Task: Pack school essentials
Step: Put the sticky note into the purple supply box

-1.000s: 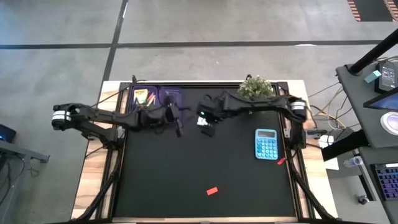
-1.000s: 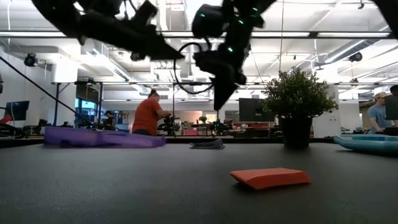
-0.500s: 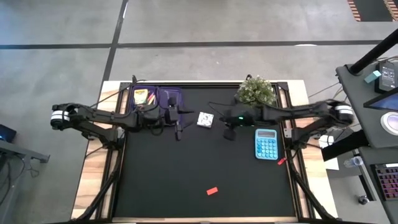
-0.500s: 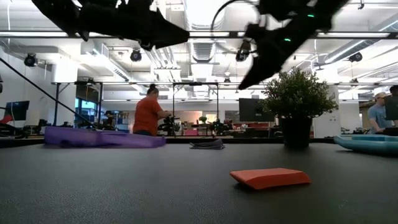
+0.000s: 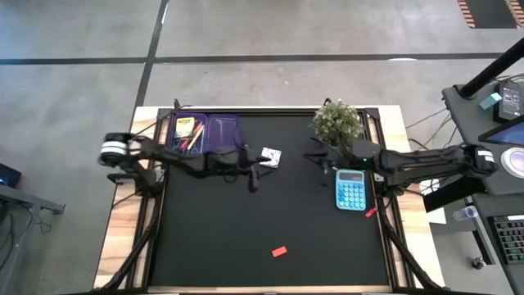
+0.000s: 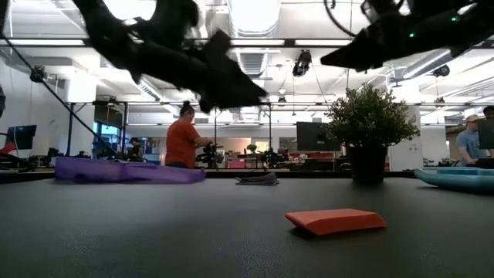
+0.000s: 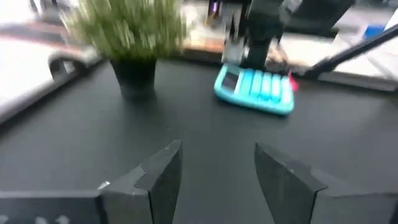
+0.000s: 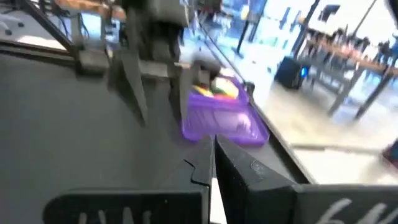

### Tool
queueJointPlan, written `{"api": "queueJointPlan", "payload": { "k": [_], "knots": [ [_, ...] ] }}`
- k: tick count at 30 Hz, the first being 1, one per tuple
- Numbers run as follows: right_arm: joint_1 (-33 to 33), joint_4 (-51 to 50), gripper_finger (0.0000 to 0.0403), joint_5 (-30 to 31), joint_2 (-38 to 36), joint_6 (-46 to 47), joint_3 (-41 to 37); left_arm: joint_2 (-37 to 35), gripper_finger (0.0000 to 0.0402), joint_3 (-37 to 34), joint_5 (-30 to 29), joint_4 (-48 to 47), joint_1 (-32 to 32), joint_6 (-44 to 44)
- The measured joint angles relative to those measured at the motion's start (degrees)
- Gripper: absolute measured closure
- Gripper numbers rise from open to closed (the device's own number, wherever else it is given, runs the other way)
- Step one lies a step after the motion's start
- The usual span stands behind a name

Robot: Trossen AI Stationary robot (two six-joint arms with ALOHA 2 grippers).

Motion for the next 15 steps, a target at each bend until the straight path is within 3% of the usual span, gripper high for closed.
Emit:
{"api": "queueJointPlan", "payload": {
  "k": [4, 10, 15],
  "knots": [
    [1.9, -0.4, 0.0394, 0.0, -4.6, -3.1, -1.9, 7.6, 0.0219, 7.6, -0.2, -10.3, 0.0, -0.8],
    [3.0, 1.0, 0.0394, 0.0, -12.5, -5.1, -6.0, 14.6, 0.0219, 20.3, -3.2, -33.1, 0.0, 0.6],
    [2.9, 1.3, 0.0394, 0.0, -19.3, -6.9, -9.0, 16.6, 0.0217, 25.7, -3.5, -40.0, 0.0, 6.3]
  ]
}}
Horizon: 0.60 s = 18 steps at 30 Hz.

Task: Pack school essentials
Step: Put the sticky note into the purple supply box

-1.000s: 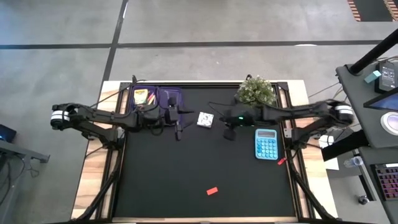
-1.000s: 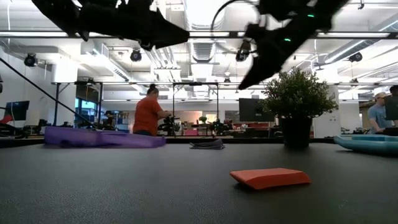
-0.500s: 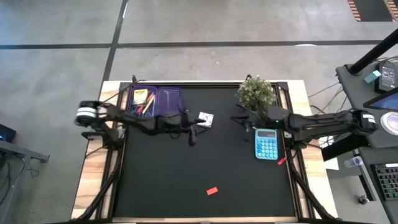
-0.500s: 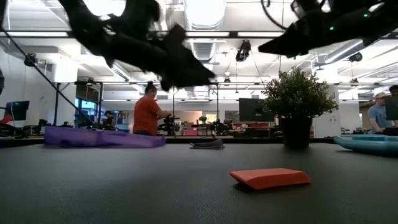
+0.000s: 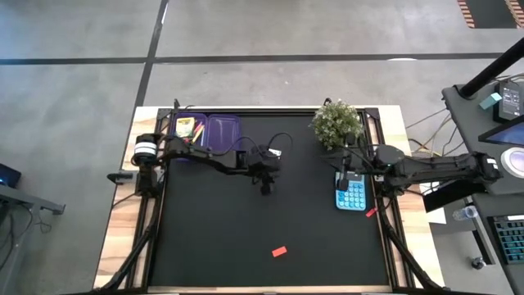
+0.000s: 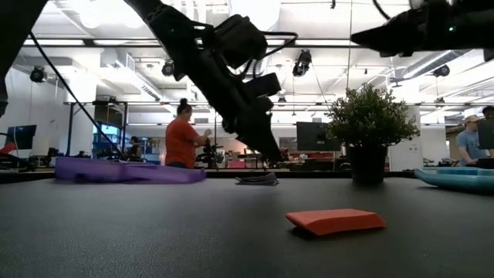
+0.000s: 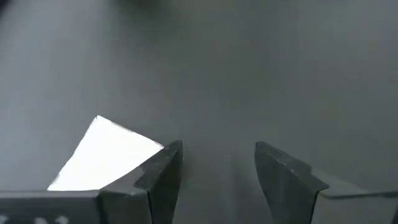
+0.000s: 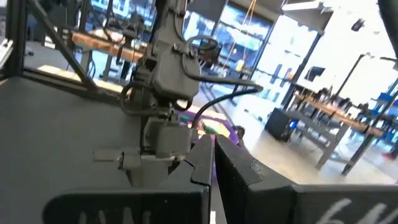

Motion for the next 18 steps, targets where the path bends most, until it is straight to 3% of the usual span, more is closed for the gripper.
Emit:
{"api": "queueJointPlan", "payload": {
  "k": [6, 11, 18],
  "knots": [
    [0.0, -0.2, 0.0394, -2.5, -7.7, -1.1, -2.4, 0.3, 0.0189, 0.3, -7.1, -0.4, 0.0, 5.7],
    [0.0, -0.4, 0.0394, -2.6, -12.3, -1.5, -3.7, 0.8, 0.0159, 0.2, -7.4, 0.5, 0.4, 8.0],
    [0.0, -0.1, 0.0394, -2.5, -14.0, -2.0, -4.2, 6.7, 0.0155, 0.1, -7.4, 8.9, 1.7, 5.5]
  ]
}}
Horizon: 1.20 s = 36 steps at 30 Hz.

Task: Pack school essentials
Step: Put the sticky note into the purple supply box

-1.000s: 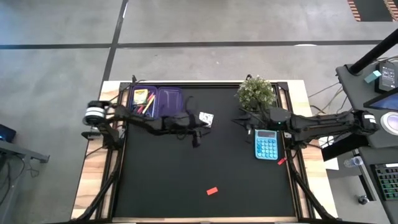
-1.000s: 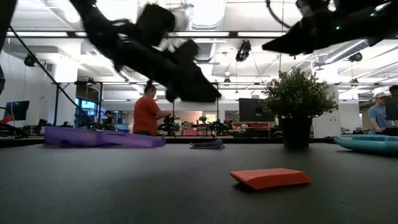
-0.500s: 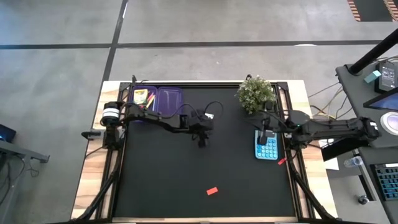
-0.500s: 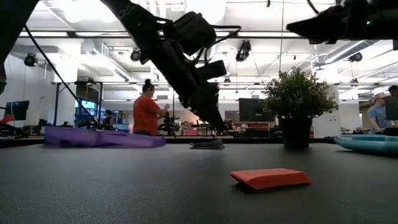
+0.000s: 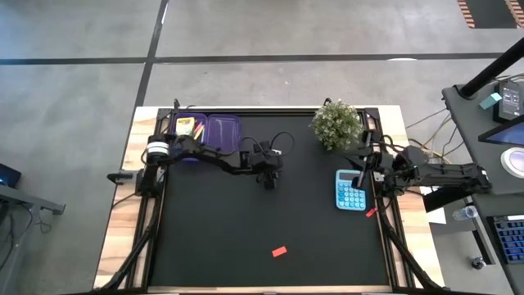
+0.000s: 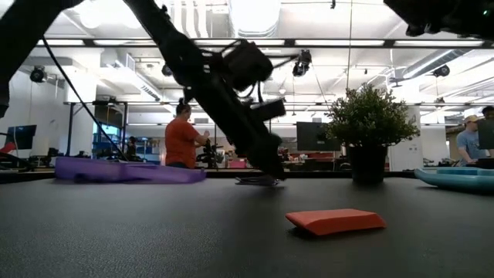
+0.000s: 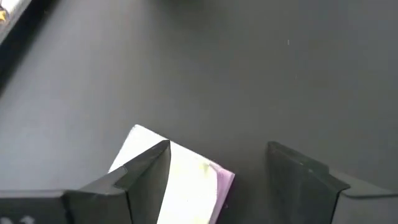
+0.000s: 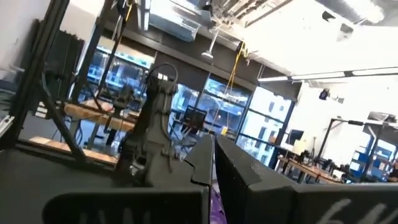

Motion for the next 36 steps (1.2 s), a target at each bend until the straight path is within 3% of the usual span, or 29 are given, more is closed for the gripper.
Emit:
{"api": "queueJointPlan", "payload": {
  "k": [19, 24, 32, 36],
  "knots": [
    [0.0, -0.6, 0.0394, 0.1, 0.0, -0.4, 0.0, 2.2, 0.0163, -1.2, -6.0, 0.8, 0.5, -7.9],
    [0.0, -0.7, 0.0394, 0.1, 0.0, -0.4, 0.0, 2.2, 0.0220, -1.3, -6.0, 0.4, 0.5, -9.5],
    [0.0, -0.7, 0.0394, 0.1, 0.0, -0.8, 0.0, 2.3, 0.0381, -1.3, -6.7, -0.2, 0.5, -10.3],
    [0.0, -0.7, 0.0394, 0.1, 0.0, -0.8, 0.0, 1.2, 0.0395, -1.4, -8.0, -1.1, 0.0, -9.9]
  ]
}}
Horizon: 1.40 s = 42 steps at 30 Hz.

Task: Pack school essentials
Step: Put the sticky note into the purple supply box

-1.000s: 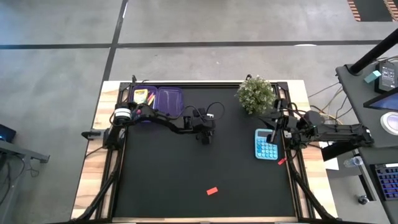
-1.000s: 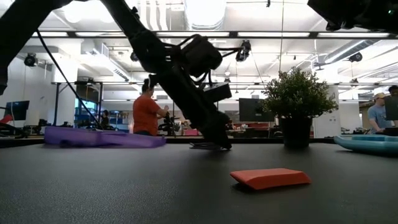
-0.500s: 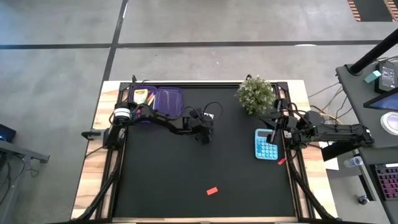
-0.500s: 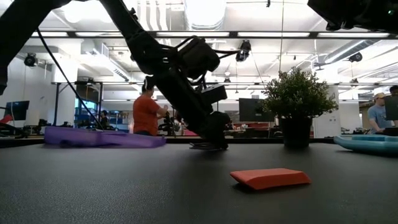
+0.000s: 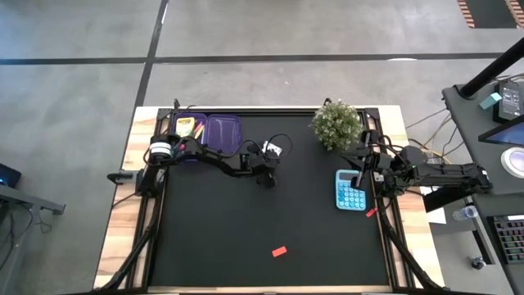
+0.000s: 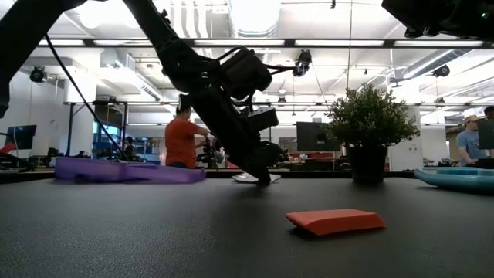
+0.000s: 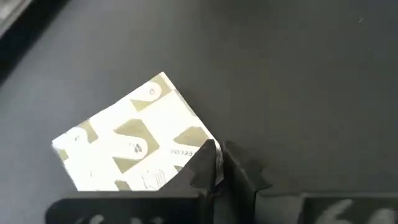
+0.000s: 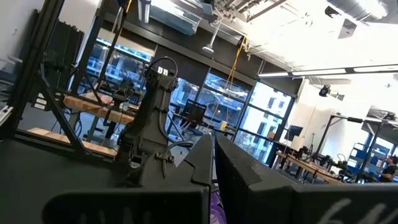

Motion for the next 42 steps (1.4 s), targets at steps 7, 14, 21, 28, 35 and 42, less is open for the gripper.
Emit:
{"api": "queueJointPlan", "payload": {
  "k": [7, 14, 21, 28, 35, 42],
  "knots": [
    [0.0, 0.0, 0.0394, 0.0, 0.0, 0.0, 0.0, -5.7, 0.0401, -0.2, -4.7, 0.2, -2.6, 4.1],
    [0.0, 0.2, 0.0394, 0.0, 0.0, 0.0, 0.0, -12.1, 0.0401, -0.2, -9.5, -1.2, -4.9, 7.8],
    [0.0, 0.2, 0.0394, 0.0, 0.0, 0.0, 0.0, -21.2, 0.0401, -0.1, -29.7, -19.0, -7.5, 8.7],
    [0.0, 0.2, 0.0394, 0.0, 0.0, 0.1, 0.1, -28.3, 0.0402, -0.2, -36.0, -43.9, -4.4, -2.6],
    [0.0, 0.2, 0.0394, -0.1, 0.0, 0.4, 0.2, -29.4, 0.0402, -1.0, -35.6, -67.6, 0.6, -19.2],
    [0.0, 0.3, 0.0394, -0.1, 0.0, 0.4, 0.2, -29.5, 0.0402, -9.2, -35.7, -68.6, 8.9, -21.3]
  ]
}}
